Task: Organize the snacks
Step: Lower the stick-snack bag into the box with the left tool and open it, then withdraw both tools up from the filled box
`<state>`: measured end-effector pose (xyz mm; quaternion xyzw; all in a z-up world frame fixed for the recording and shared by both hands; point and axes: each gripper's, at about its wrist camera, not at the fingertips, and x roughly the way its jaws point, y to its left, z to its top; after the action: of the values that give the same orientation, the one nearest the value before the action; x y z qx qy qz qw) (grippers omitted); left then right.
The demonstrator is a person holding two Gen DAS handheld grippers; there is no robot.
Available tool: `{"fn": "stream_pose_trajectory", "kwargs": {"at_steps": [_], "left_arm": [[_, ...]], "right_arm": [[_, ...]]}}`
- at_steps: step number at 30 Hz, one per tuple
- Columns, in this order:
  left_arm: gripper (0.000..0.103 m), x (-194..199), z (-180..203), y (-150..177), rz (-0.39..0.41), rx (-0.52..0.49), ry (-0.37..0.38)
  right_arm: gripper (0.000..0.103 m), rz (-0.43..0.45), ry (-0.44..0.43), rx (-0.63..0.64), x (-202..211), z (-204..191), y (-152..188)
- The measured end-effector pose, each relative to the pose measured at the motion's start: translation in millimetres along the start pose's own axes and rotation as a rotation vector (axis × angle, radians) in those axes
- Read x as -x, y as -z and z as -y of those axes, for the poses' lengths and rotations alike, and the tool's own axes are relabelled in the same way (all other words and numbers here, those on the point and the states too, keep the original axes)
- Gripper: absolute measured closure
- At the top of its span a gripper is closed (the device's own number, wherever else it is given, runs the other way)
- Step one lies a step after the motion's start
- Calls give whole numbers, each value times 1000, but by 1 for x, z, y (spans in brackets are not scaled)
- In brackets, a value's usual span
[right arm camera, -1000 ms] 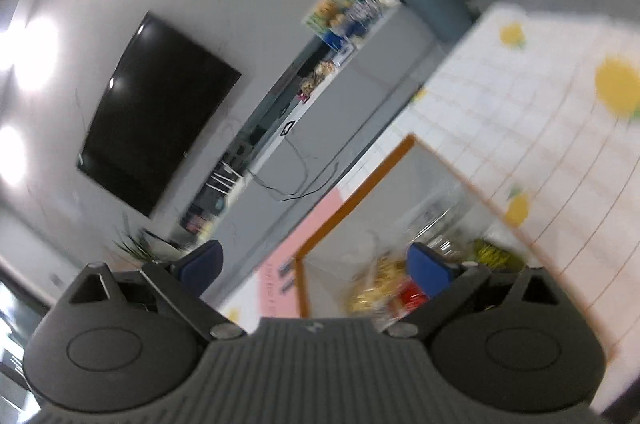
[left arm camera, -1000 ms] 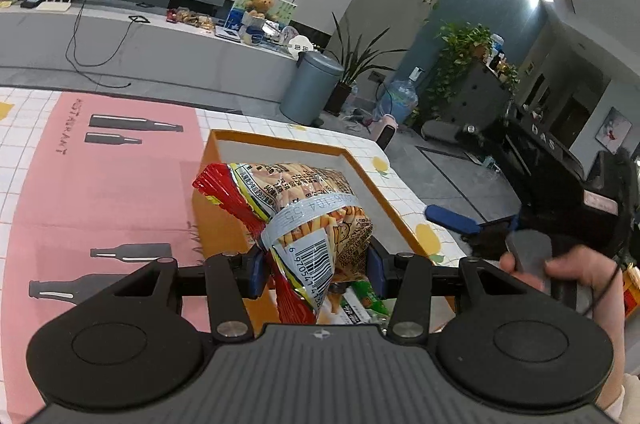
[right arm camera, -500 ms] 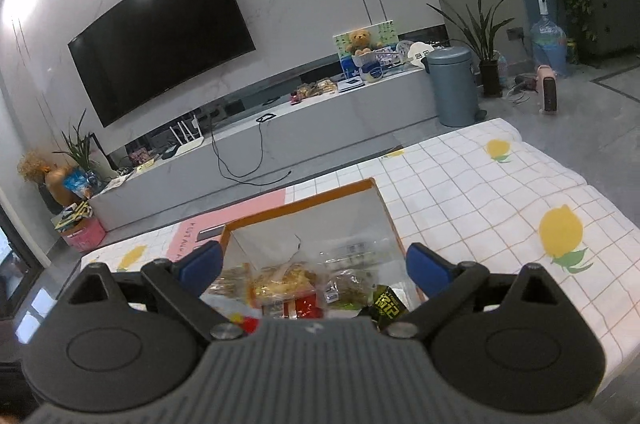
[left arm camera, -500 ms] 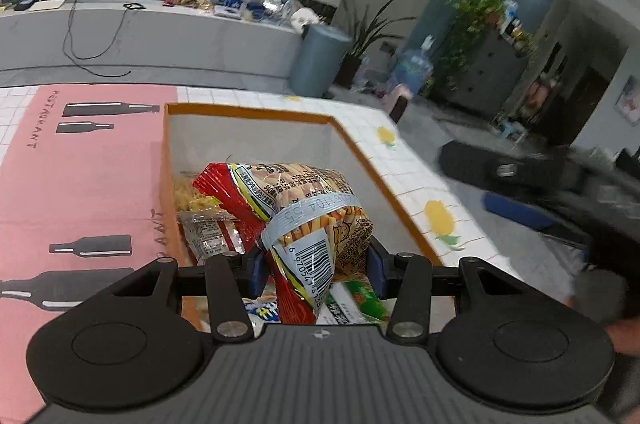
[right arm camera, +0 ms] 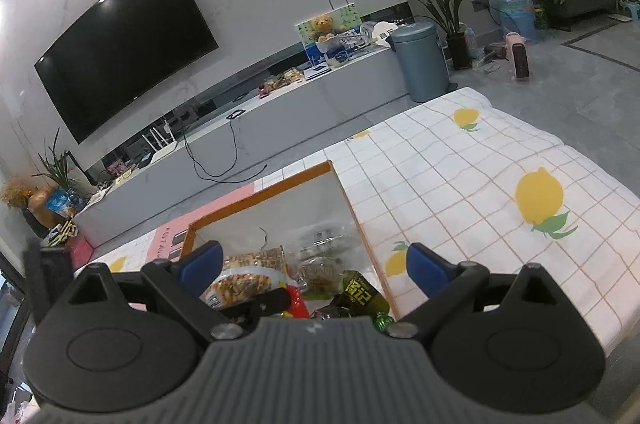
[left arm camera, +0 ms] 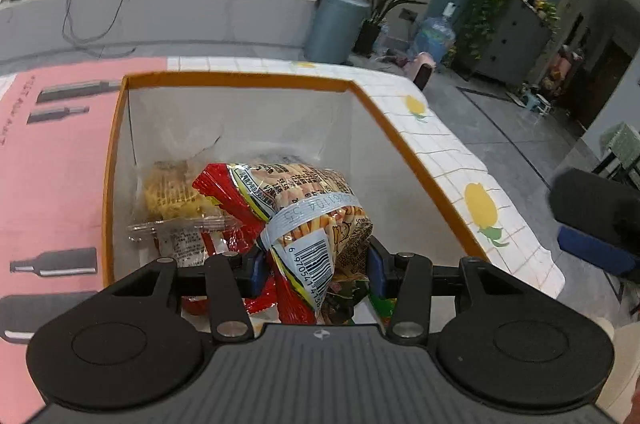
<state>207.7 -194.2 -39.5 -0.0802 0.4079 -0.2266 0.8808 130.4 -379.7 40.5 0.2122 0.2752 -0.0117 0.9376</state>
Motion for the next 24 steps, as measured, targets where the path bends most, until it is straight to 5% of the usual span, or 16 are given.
{"fn": "stream_pose_trajectory", "kwargs": {"at_steps": [5, 8, 13, 19, 24], "left_arm": [[43, -2, 2, -1, -22, 6, -49], [29, -1, 6, -3, -15, -2, -70], [21, 12, 15, -2, 9, -45, -101], [14, 41, 25, 0, 26, -49, -151], [4, 80, 36, 11, 81, -88, -181]], "right_arm": [[7, -2, -2, -8, -2, 2, 0], [7, -4, 2, -9, -3, 3, 0], [7, 14, 96, 12, -3, 4, 0], [7, 28, 177, 59, 14, 6, -4], [3, 34, 157, 52, 45, 11, -2]]}}
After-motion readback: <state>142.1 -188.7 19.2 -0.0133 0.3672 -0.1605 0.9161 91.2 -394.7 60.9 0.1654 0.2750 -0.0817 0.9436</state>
